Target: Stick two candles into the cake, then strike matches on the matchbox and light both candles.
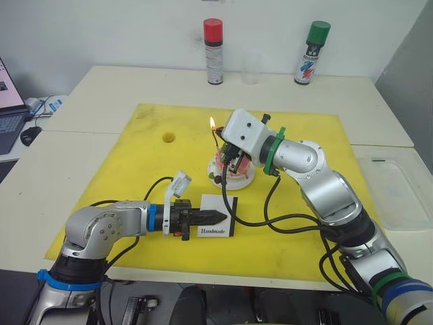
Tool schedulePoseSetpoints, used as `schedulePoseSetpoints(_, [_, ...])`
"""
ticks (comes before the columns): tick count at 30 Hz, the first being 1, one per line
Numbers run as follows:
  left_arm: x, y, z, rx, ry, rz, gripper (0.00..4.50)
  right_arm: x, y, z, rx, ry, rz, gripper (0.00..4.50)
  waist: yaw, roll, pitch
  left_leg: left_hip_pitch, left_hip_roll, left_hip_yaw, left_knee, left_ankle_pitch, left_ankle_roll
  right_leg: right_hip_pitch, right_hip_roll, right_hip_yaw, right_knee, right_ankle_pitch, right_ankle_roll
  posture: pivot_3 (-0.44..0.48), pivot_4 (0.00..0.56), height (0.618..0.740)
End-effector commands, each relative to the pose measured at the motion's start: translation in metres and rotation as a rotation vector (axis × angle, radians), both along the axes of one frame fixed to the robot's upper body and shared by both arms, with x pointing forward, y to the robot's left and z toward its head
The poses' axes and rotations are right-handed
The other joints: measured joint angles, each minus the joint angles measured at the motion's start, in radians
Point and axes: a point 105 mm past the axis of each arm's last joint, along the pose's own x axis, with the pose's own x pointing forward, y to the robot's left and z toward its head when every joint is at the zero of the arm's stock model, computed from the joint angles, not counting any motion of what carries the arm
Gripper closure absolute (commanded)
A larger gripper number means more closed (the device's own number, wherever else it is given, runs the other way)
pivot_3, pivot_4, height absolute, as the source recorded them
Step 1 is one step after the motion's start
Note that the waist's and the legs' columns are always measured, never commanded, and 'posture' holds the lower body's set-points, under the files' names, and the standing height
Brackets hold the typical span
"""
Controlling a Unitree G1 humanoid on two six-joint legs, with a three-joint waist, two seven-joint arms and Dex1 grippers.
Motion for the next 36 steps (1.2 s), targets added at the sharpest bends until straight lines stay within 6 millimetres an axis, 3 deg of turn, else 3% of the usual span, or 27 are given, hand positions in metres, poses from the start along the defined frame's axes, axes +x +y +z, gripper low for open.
schedulePoseSetpoints(1, [-0.0001, -0.0023, 0.0062, -0.014, -0.031, -0.016, 4.50, -0.0059, 0.0017, 0.0115, 0.020, -0.046, 0.014, 4.48, 0.000, 0.000, 0.000, 0.000, 0.000, 0.000, 0.000, 0.000, 0.000, 0.000, 0.000, 0.000, 0.000, 0.000, 0.000, 0.000, 0.150, 0.724])
schedulePoseSetpoints(36, [0.0002, -0.0017, 0.0052, -0.012, -0.027, -0.017, 4.50, -0.0096, -0.0014, 0.0200, 0.062, -0.036, 0.016, 4.48, 0.000, 0.000, 0.000, 0.000, 0.000, 0.000, 0.000, 0.000, 0.000, 0.000, 0.000, 0.000, 0.000, 0.000, 0.000, 0.000, 0.150, 0.724])
